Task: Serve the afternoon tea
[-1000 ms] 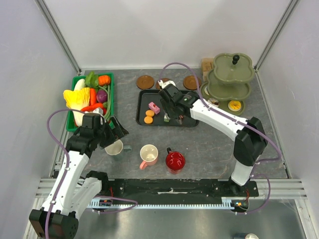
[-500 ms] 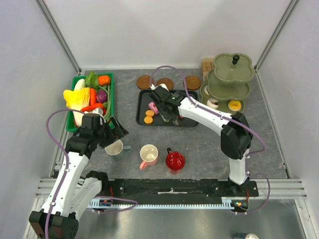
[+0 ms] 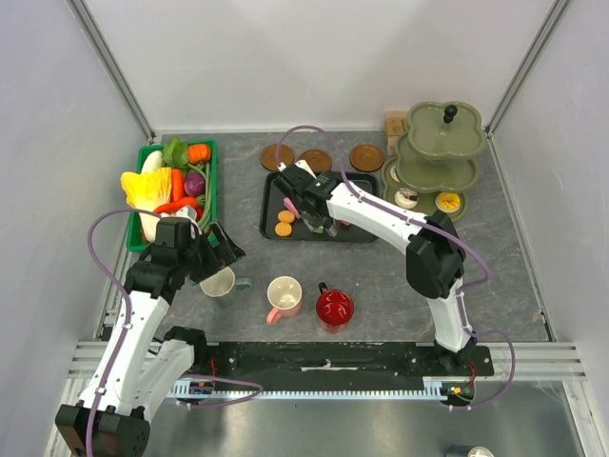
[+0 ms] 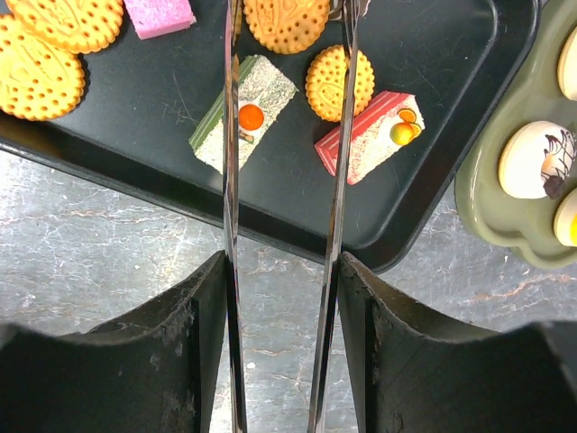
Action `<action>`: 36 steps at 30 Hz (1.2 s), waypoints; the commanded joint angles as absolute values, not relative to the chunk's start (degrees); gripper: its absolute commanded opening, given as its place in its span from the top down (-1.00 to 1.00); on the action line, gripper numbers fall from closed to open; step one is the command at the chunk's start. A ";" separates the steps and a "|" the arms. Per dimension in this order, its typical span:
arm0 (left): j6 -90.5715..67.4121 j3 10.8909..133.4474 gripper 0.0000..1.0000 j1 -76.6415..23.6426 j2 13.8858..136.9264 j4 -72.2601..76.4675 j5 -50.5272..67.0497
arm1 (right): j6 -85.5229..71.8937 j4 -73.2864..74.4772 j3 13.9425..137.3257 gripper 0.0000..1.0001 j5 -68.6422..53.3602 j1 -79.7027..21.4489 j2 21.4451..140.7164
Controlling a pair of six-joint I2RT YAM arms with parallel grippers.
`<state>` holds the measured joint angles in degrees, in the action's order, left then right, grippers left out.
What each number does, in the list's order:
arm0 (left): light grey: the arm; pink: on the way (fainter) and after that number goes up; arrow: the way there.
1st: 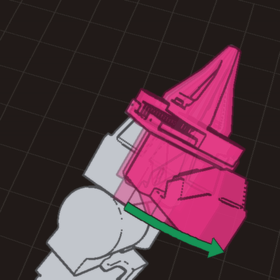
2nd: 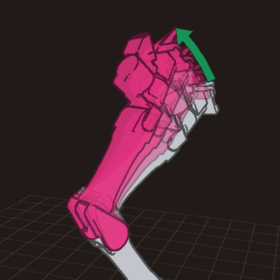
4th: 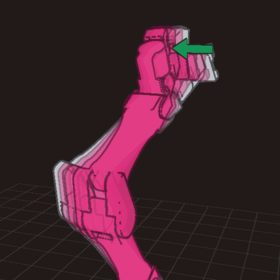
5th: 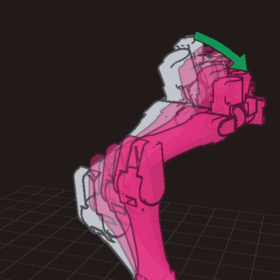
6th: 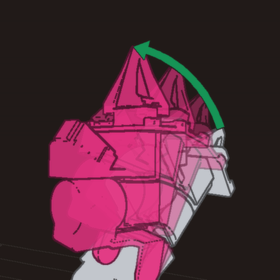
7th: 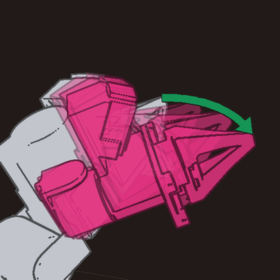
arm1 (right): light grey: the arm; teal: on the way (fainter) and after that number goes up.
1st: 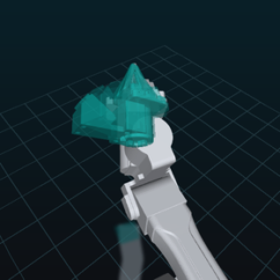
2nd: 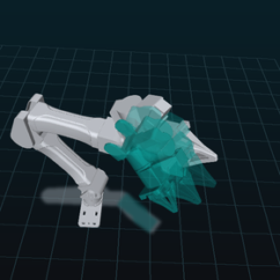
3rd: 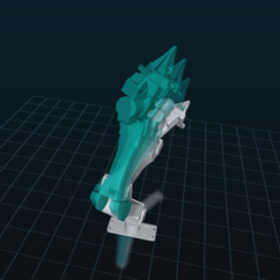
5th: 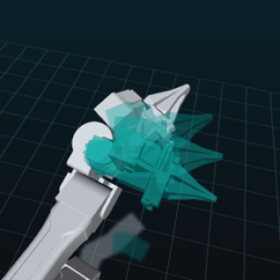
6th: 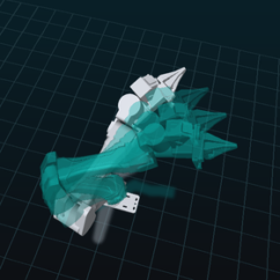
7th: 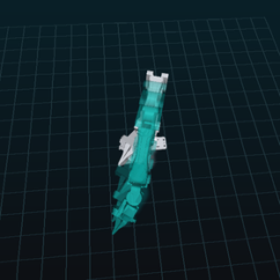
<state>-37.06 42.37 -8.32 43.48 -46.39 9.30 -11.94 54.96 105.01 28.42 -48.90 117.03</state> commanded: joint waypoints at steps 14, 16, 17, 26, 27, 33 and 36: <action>-35.95 43.59 -0.99 -8.09 42.98 -45.35 9.40 | -14.15 57.40 108.99 -0.01 34.63 -50.01 114.71; -35.95 43.59 -0.99 -8.00 42.89 -45.18 9.49 | -14.33 56.17 108.28 0.00 34.80 -50.01 112.95; -35.95 43.59 -0.99 -8.00 42.98 -45.18 9.41 | -14.59 55.81 107.93 0.00 34.98 -49.92 112.16; -35.95 43.51 -0.99 -8.00 42.80 -45.18 9.58 | -16.35 54.41 104.59 0.03 36.29 -50.01 107.32; -35.86 43.51 -0.99 -8.00 42.89 -45.26 9.58 | -16.78 54.32 104.07 0.04 36.73 -49.92 106.53; -35.77 43.50 -0.99 -8.00 42.63 -45.18 9.76 | -19.33 54.23 100.29 0.07 40.16 -49.92 98.89; -35.86 43.42 -0.99 -8.00 42.45 -45.18 10.02 | -20.39 55.37 98.27 0.06 41.48 -49.13 95.11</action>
